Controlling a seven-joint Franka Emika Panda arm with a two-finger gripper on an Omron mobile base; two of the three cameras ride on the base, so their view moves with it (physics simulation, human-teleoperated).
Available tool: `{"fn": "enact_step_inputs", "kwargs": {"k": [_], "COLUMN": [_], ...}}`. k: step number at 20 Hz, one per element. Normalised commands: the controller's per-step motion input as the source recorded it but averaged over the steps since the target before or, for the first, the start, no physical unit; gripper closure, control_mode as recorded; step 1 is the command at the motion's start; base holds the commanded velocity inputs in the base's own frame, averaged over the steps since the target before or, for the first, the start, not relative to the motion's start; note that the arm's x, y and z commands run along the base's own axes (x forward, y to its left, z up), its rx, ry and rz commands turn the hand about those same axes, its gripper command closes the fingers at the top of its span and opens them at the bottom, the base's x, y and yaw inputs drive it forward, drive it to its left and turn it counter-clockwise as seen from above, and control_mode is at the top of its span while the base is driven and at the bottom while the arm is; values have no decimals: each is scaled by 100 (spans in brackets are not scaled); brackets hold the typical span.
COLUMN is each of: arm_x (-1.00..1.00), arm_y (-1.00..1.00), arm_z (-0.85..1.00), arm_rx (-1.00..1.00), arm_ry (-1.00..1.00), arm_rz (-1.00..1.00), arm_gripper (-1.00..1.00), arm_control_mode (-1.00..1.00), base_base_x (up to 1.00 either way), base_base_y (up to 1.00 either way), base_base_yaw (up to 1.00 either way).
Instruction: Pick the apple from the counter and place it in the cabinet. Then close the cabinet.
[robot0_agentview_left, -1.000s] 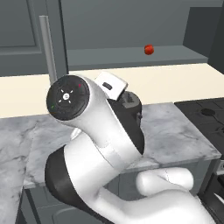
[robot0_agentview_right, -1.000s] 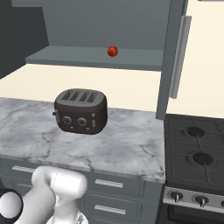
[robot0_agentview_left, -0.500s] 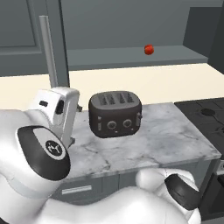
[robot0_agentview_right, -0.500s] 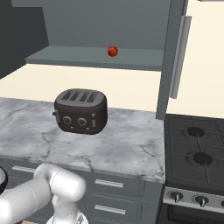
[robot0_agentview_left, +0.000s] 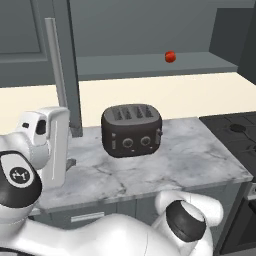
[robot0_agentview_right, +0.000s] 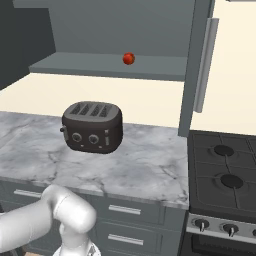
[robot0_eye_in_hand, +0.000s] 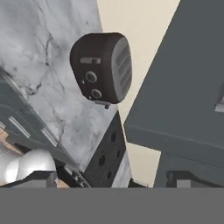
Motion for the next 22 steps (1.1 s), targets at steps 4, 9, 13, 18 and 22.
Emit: {"fn": "enact_step_inputs", "kwargs": {"k": [4,9,13,18,22], "arm_x": [68,63,81,100,100], "arm_y": [0,0,-22,-92,-94], "arm_z": [-21,-19,-2,0,0], "arm_rx": [-3,-5,-2,0,0], "arm_ry": [1,1,2,23,28], "arm_rz": [-7,-6,-9,-12,-13], "arm_gripper": [-100,-100,-100,-100,-100], "arm_control_mode": [-100,-100,-100,-100,-100], "base_base_x": [0,0,0,0,0], "base_base_y": [0,0,0,0,0], "base_base_yaw": [0,0,0,0,0]}}
